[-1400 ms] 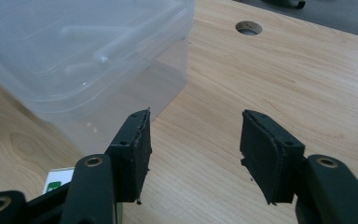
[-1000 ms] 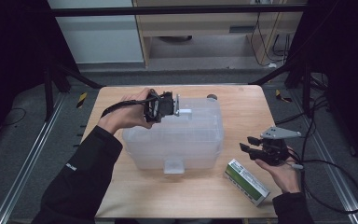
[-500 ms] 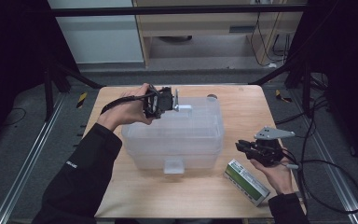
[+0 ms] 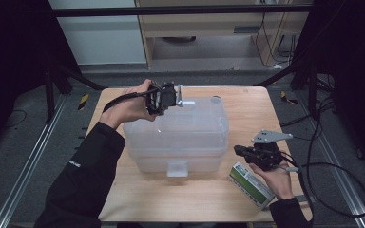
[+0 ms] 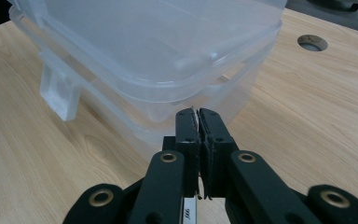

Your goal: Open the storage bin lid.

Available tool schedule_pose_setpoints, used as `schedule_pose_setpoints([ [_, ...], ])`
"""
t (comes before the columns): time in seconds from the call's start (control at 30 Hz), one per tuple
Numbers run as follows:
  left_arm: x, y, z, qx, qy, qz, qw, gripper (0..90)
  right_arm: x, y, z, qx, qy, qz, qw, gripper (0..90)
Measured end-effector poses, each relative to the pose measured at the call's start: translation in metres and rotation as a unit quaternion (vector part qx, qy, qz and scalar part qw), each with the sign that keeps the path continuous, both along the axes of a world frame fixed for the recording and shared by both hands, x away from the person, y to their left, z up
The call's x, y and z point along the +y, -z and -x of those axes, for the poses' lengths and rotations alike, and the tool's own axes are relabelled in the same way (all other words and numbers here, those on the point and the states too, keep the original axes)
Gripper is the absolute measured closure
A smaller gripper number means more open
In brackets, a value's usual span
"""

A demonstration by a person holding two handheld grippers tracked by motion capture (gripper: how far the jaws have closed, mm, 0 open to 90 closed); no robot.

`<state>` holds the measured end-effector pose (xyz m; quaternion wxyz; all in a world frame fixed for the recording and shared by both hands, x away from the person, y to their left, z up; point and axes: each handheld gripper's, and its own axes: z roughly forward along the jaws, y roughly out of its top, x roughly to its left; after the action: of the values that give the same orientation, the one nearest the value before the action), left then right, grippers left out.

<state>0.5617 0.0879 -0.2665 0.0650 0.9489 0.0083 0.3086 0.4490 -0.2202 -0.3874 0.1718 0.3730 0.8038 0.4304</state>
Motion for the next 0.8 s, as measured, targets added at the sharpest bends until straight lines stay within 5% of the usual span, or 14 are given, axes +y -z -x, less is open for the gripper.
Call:
schedule_pose_setpoints([
  [0.4,0.001,-0.004,-0.006,-0.005,-0.007,0.009,0.9999,73.1,0.012,0.010,-0.006,0.003,0.004,0.006,1.0000,90.0],
  [0.8,0.002,-0.006,-0.010,0.000,-0.015,0.020,0.9997,72.5,0.017,0.012,-0.013,0.000,0.000,-0.017,0.9999,90.0],
])
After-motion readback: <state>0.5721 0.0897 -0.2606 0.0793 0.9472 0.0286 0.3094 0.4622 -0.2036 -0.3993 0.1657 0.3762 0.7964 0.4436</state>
